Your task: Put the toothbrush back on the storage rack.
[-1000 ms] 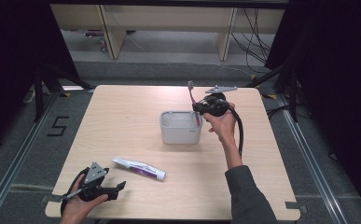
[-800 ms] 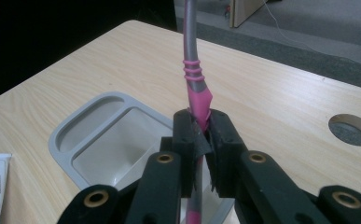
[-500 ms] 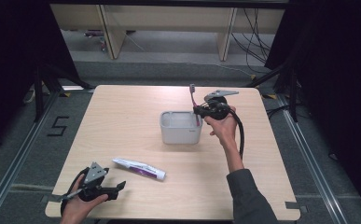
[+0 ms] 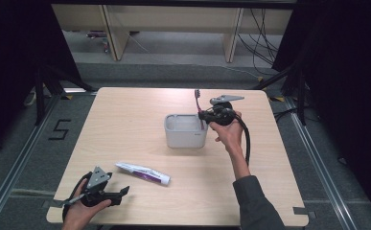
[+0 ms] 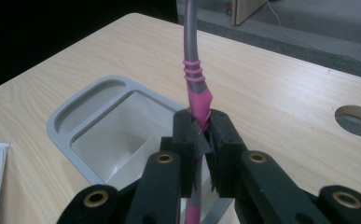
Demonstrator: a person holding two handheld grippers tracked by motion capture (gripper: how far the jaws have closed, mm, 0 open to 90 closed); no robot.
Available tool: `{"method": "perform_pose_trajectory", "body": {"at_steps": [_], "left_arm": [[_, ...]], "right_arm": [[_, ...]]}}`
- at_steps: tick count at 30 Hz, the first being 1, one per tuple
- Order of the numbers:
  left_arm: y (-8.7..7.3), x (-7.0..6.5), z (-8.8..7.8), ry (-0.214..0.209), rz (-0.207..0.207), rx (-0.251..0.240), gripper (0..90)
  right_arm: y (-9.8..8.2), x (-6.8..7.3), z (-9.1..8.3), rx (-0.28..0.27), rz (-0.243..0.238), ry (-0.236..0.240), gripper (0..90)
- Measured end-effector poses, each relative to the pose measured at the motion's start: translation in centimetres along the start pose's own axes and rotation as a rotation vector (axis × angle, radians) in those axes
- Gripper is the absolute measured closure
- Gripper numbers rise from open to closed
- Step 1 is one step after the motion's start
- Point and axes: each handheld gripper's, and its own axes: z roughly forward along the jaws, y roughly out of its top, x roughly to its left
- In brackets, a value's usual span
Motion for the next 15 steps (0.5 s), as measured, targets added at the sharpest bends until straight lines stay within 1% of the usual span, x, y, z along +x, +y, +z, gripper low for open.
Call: {"method": "perform_pose_trajectory", "body": {"at_steps": [1, 2, 4, 5, 6, 7, 8, 10, 11, 12, 13, 14, 15], "left_arm": [[-0.04, -0.05, 0.04, -0.001, -0.005, -0.005, 15.9], [-0.03, -0.05, -0.02, 0.001, -0.006, 0.002, 15.9], [-0.01, -0.03, 0.01, 0.005, -0.009, 0.001, 16.0], [-0.01, -0.04, 0.02, 0.005, -0.008, 0.000, 15.9], [-0.02, -0.04, 0.01, 0.003, -0.001, 0.000, 16.0], [-0.04, -0.11, 0.07, 0.004, -0.011, -0.007, 15.9], [-0.01, -0.08, 0.01, 0.003, -0.006, 0.003, 15.9], [-0.01, -0.05, 0.04, 0.003, -0.008, 0.000, 16.0], [-0.02, -0.04, 0.02, 0.002, -0.002, 0.001, 16.0], [-0.06, -0.07, 0.04, 0.001, -0.006, -0.004, 16.0], [-0.04, -0.06, 0.02, 0.006, -0.007, -0.001, 16.0], [-0.02, -0.03, -0.01, 0.005, -0.006, 0.003, 16.0], [0.00, -0.02, 0.01, 0.005, -0.004, 0.000, 16.0]], "right_arm": [[-0.06, -0.04, 0.01, 0.002, -0.003, 0.006, 82.9], [-0.07, 0.03, -0.03, 0.006, 0.006, 0.007, 82.9], [-0.09, -0.09, -0.09, 0.005, -0.016, -0.003, 82.9], [-0.16, -0.05, 0.00, 0.004, -0.006, 0.015, 82.9], [-0.22, -0.07, 0.06, 0.000, -0.014, 0.016, 82.9], [-0.27, 0.05, 0.02, 0.002, -0.008, 0.004, 82.8], [-0.26, 0.06, -0.04, 0.009, -0.007, 0.002, 82.8], [-0.31, 0.11, -0.01, 0.013, 0.006, 0.010, 82.8], [-0.34, 0.08, 0.03, 0.013, 0.003, 0.016, 82.8], [-0.38, 0.13, 0.10, 0.003, -0.009, -0.003, 82.7], [-0.42, 0.22, 0.13, 0.002, -0.001, 0.001, 82.7], [-0.41, 0.16, 0.14, 0.001, -0.013, -0.001, 82.7], [-0.42, 0.16, 0.13, 0.005, -0.015, 0.000, 82.7]]}}
